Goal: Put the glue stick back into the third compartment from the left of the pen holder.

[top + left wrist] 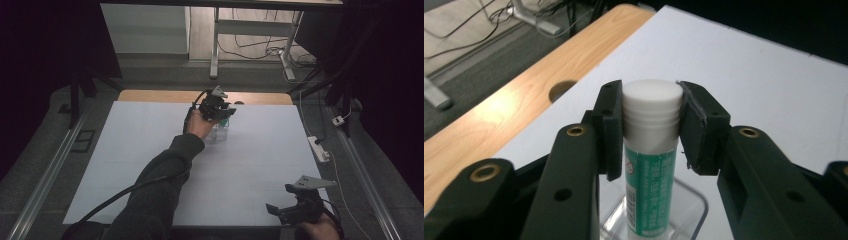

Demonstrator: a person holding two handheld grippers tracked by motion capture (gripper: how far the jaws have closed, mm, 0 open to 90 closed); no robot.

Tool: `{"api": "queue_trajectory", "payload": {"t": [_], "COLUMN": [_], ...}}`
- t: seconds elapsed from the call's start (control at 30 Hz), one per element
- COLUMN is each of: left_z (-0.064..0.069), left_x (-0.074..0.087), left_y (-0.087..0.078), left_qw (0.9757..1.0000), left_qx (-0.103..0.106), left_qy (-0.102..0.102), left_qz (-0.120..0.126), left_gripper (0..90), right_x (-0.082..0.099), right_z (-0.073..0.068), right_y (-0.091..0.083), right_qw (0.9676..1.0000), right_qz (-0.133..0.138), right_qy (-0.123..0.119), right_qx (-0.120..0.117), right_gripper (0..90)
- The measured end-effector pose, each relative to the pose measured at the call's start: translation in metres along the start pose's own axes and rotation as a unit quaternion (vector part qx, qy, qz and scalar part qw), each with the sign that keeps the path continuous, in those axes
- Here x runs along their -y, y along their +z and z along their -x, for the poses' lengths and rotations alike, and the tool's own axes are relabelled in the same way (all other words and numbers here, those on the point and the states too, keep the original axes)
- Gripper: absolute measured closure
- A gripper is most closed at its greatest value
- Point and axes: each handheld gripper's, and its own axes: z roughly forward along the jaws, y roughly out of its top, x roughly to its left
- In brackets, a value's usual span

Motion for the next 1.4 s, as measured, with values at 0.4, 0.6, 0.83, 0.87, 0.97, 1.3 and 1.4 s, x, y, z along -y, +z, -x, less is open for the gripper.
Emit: {"api": "queue_trajectory", "payload": {"t": [0.4,0.6,0.83,0.87,0.97,1.3,1.4], "left_z": [-0.005,-0.006,-0.001,0.0,0.001,0.008,0.012], "left_x": [0.001,-0.002,-0.001,-0.001,0.002,0.018,0.023], "left_y": [-0.016,-0.031,-0.047,-0.049,-0.055,-0.066,-0.068], "left_qw": [0.9988,0.999,0.9983,0.9981,0.9973,0.996,0.9956], "left_qx": [0.001,0.006,0.03,0.032,0.046,0.07,0.075], "left_qy": [-0.049,-0.04,-0.037,-0.041,-0.05,-0.041,-0.036], "left_qz": [0.01,-0.016,-0.033,-0.033,-0.029,-0.038,-0.042], "left_gripper": [37.1,22.8,7.9,6.2,4.2,0.0,0.0], "right_x": [0.0,0.0,0.0,0.0,0.0,0.0,0.0], "right_z": [0.0,0.001,0.0,0.0,0.0,0.001,0.001], "right_y": [0.0,0.0,0.0,0.0,0.0,0.0,0.0], "right_qw": [1.0,1.0,1.0,1.0,1.0,1.0,1.0], "right_qz": [0.0,0.0,-0.001,-0.001,-0.002,-0.001,-0.001], "right_qy": [-0.001,0.001,0.001,0.001,0.001,0.004,0.003], "right_qx": [0.0,0.0,0.001,0.001,0.001,0.001,0.001], "right_gripper": [0.0,0.0,0.0,0.0,0.0,0.0,0.0]}}
